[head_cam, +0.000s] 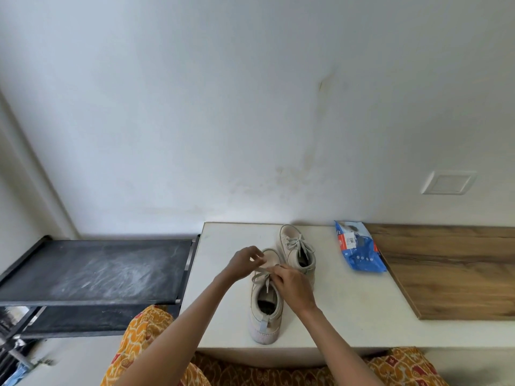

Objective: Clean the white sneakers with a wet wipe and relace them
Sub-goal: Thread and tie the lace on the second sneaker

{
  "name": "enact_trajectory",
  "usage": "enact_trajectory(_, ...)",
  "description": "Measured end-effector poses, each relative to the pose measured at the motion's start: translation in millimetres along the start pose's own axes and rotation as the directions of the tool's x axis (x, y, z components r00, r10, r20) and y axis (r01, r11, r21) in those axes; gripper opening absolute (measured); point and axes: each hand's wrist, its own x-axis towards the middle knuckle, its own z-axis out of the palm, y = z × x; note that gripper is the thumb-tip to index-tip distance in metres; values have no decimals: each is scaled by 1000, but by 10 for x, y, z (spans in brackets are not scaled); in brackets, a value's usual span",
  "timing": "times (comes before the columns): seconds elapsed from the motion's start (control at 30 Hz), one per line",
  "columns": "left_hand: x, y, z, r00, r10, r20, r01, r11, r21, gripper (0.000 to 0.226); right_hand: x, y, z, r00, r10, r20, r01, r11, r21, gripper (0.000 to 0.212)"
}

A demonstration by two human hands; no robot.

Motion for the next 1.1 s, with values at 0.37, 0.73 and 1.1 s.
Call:
enact_trajectory(0.37,-265,-136,104,990,-52,-133,29,985,-171,34,-40,158,-239,904,426,44,-385,765,516,8)
enact_trajectory(0.73,-348,-95,126,981,-180,76,195,905,-379,30,-64,133,-64,928,294,227,-361,860,362,27)
enact_trajectory(1.1,-375,-35,162,994,-72,80,99,899,-427,12,-4,97,-63,874,436,214,-485,775,406,43)
